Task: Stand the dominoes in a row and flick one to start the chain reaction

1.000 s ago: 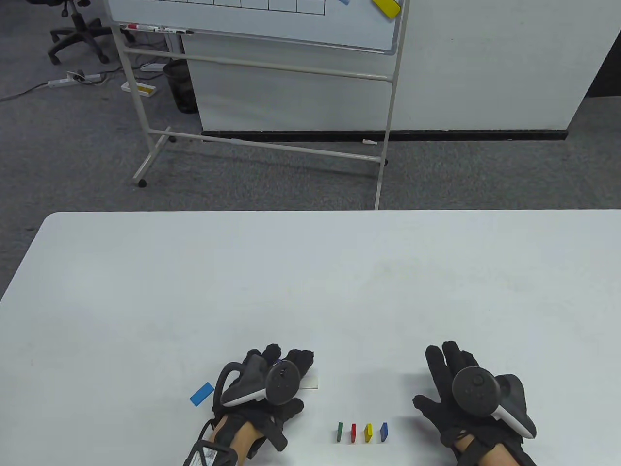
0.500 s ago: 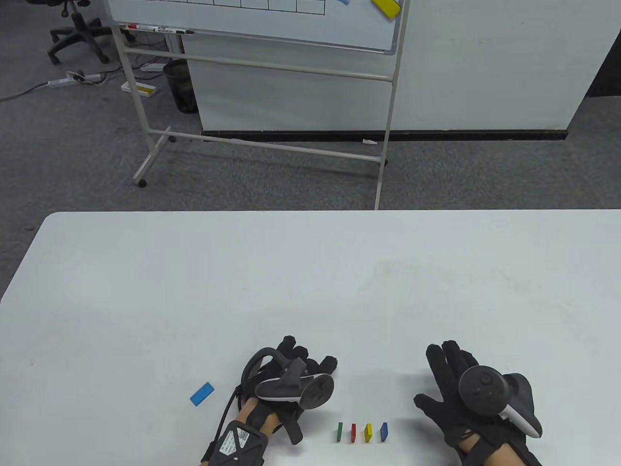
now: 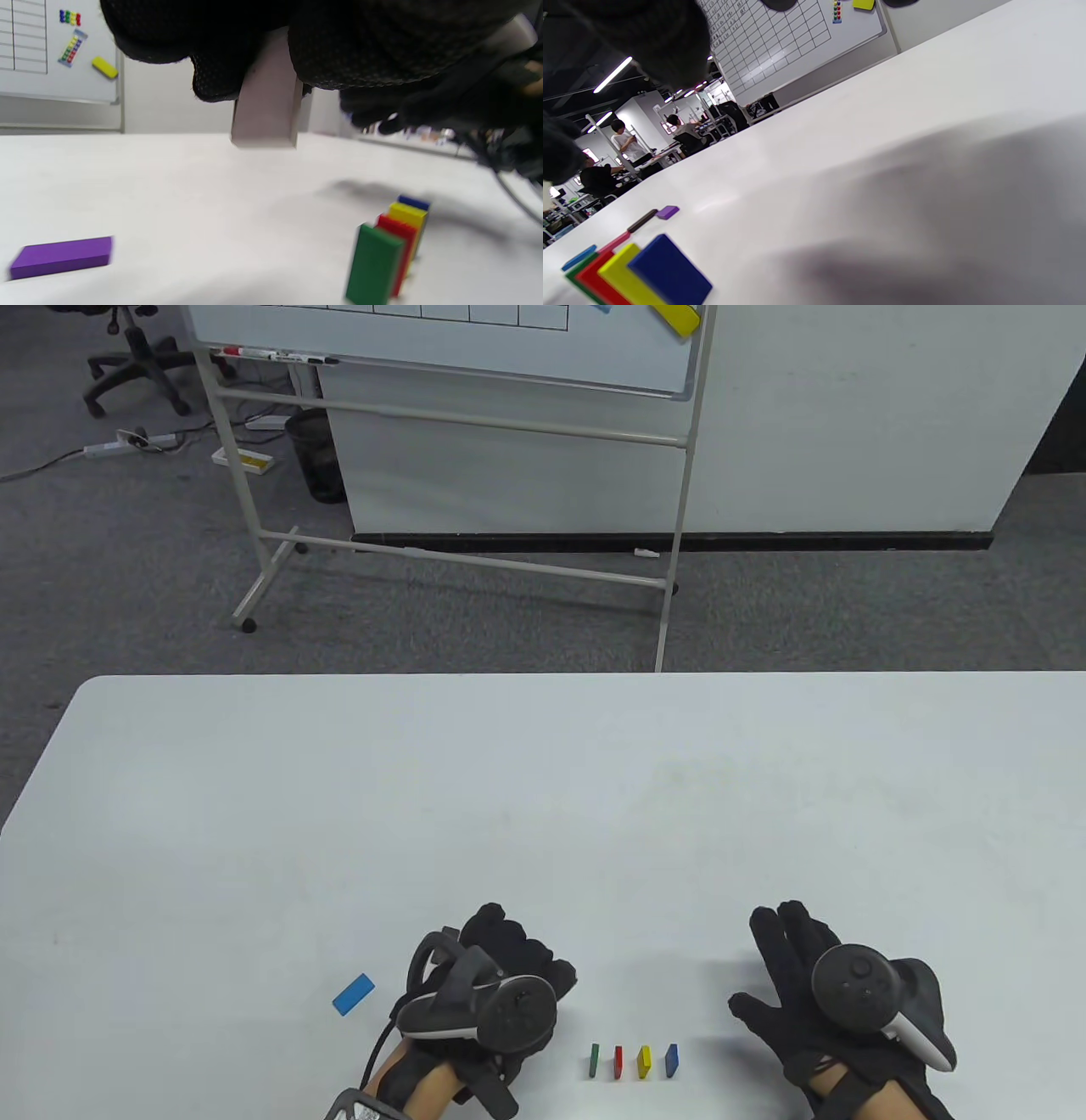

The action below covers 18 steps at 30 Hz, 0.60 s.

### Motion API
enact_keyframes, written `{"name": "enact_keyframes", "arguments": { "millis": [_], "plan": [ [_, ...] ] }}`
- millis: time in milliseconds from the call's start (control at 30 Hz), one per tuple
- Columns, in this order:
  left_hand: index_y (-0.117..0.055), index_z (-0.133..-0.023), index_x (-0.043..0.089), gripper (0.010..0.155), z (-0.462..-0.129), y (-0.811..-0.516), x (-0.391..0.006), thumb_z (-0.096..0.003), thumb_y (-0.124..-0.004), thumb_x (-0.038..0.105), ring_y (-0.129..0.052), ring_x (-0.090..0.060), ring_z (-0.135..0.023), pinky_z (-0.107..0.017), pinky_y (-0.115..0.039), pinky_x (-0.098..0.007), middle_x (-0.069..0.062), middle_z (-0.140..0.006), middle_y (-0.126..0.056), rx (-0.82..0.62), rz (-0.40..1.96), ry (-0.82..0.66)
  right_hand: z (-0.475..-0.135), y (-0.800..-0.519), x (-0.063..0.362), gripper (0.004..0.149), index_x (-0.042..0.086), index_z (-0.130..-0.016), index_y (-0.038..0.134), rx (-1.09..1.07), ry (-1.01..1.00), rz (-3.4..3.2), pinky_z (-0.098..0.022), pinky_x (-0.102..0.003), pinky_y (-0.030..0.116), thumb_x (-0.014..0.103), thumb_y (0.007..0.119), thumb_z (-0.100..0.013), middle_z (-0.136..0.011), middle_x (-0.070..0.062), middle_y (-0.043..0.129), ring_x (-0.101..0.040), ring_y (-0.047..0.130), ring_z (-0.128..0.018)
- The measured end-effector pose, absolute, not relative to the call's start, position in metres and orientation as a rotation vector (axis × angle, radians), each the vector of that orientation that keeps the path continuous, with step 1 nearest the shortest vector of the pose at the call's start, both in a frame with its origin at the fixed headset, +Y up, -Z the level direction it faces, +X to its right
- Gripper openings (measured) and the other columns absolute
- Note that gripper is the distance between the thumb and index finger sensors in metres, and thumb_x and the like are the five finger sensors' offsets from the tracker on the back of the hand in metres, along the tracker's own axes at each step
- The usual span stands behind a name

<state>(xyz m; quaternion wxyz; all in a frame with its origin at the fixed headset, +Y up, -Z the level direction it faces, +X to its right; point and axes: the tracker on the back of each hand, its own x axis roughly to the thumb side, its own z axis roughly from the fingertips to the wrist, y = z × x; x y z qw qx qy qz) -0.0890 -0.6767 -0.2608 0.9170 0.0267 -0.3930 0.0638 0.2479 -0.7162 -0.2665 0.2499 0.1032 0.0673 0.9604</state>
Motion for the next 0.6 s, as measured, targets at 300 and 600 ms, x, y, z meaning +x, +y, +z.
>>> {"name": "enact_keyframes", "arguments": {
  "millis": [300,600],
  "plan": [
    [-0.086,-0.083,0.017,0.043,-0.247,-0.697,-0.105,-0.0448,-0.088,0.038,-0.082,-0.035,-0.069,-0.068,-0.049,-0.07,-0.01,-0.085,-0.087,0.141,0.265,-0.793,-0.266,-0.717,0.246,0.091,0.019,-0.113,0.025,0.288,0.192,2.62,-0.065,-0.079,0.029,0.057,0.078,-0.049,-0.116,-0.019,0.014,-0.056,0.026,-0.107],
    [-0.067,-0.102,0.018,0.063,-0.249,-0.719,-0.103,-0.0459,-0.088,0.037,-0.084,-0.03,-0.063,-0.065,-0.057,-0.065,-0.007,-0.089,-0.084,0.077,0.262,-0.792,-0.268,-0.719,0.246,0.091,0.019,-0.113,0.025,0.274,0.203,2.621,-0.066,-0.079,0.028,0.057,0.078,-0.05,-0.116,-0.019,0.014,-0.055,0.026,-0.108]
  ]
}}
